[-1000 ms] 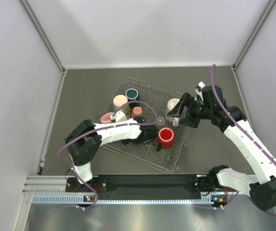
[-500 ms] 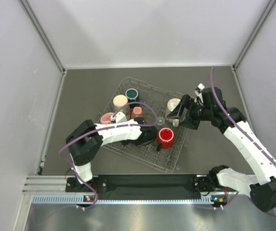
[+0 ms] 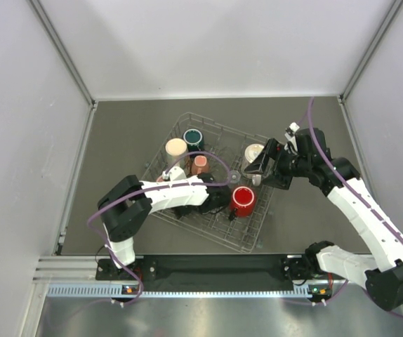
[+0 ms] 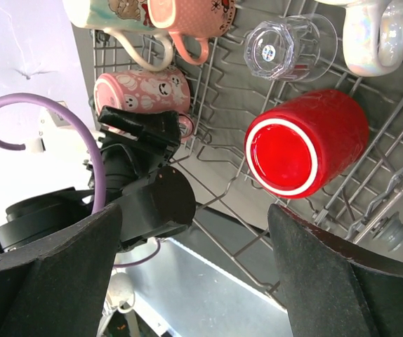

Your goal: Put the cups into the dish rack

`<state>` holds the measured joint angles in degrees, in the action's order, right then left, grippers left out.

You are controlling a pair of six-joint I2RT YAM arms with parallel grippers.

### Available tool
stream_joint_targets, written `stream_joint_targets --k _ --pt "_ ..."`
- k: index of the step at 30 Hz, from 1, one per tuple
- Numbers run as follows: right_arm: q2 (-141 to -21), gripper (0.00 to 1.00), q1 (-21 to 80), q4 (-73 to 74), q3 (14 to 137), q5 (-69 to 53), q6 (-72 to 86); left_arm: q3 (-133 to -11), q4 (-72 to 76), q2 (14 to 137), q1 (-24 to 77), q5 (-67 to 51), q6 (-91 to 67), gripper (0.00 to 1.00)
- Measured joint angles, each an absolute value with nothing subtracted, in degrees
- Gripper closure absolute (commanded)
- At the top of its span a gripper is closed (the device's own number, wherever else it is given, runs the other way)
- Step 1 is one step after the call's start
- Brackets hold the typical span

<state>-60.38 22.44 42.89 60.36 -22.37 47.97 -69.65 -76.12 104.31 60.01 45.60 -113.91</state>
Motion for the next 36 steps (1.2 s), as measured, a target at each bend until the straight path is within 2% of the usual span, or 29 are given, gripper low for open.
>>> stream_joint_targets --k 6,10,17,21,23,24,26,31,36 --pt "-60.4 0.15 22.4 42.9 60.4 -22.4 48.0 -71.4 -76.2 103.2 60.0 43.6 -113.7 0.25" --pt "-60.4 0.15 22.4 42.9 60.4 -22.3 48.0 -72.9 -76.2 98.4 60.0 40.6 -111.5 0.2" --pt "-60.6 0.13 22.4 42.9 60.4 -22.3 47.2 -78.2 -76.3 90.4 60.0 37.2 -106.2 0.19" --pt "-62.4 0.09 22.4 43.0 60.6 -22.1 45.3 -79.0 -75.7 84.3 59.6 36.8 -99.0 0.2" --pt "-63.2 0.07 22.4 43.2 61.2 -21.8 44.0 -78.9 -73.2 79.8 59.2 36.6 -93.1 0.19" --pt "-63.5 0.01 22.4 43.2 61.7 -21.5 43.3 -78.5 -70.5 77.3 58.9 36.3 -89.7 0.19" --pt "-63.8 0.0 22.4 43.1 62.7 -20.8 41.8 -76.8 -64.2 71.7 57.9 34.5 -83.2 0.19" --pt "-63.7 0.0 22.4 42.9 64.2 -19.4 38.6 -70.3 -50.6 61.9 48.6 24.2 -68.7 0.18" --pt "-63.0 0.0 22.4 43.1 64.2 -17.3 37.0 -68.0 -42.4 64.5 33.8 6.1 -58.3 0.17"
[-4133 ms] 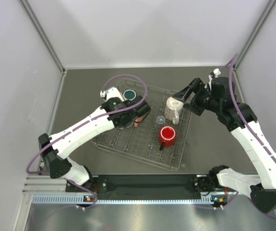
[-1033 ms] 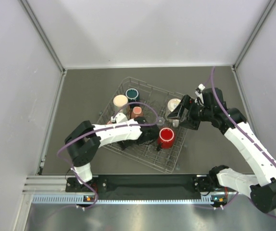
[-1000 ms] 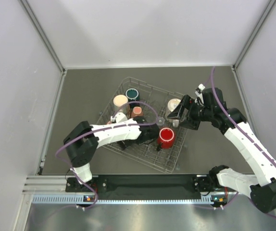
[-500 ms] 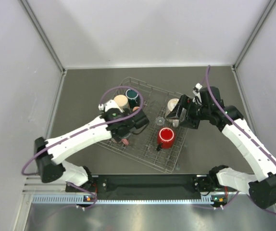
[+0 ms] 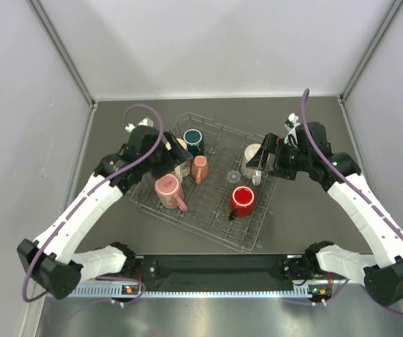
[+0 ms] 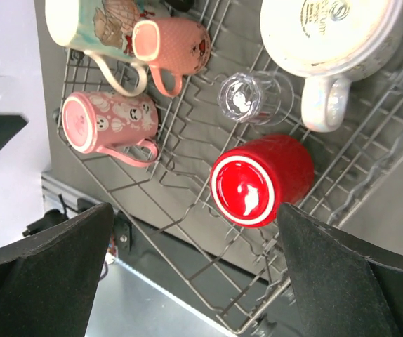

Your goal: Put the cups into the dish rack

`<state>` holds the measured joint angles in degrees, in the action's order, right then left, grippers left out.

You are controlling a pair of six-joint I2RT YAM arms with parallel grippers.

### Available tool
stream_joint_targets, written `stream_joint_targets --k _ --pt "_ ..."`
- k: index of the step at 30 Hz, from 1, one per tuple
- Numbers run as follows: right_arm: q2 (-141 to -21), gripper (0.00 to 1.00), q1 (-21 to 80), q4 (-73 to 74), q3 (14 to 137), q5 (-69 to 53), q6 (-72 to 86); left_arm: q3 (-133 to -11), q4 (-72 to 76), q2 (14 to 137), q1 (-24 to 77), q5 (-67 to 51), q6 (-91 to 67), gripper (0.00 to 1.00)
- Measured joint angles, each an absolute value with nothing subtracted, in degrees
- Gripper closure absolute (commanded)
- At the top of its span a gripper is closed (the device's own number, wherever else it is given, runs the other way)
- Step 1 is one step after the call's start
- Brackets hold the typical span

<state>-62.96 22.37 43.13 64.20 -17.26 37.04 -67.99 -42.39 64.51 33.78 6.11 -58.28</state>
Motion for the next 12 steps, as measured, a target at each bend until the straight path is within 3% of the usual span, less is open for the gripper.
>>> stream_joint_targets --k 5,12 --pt "-58.7 0.0 22.4 43.1 63.6 -13.9 36.6 -67.6 -36.7 68.3 26.7 -8.3 -51.9 0.17" --pt "-52.8 0.0 22.4 41.6 57.1 -10.8 37.5 -65.0 -26.8 66.8 24.9 -21.2 -50.4 0.16"
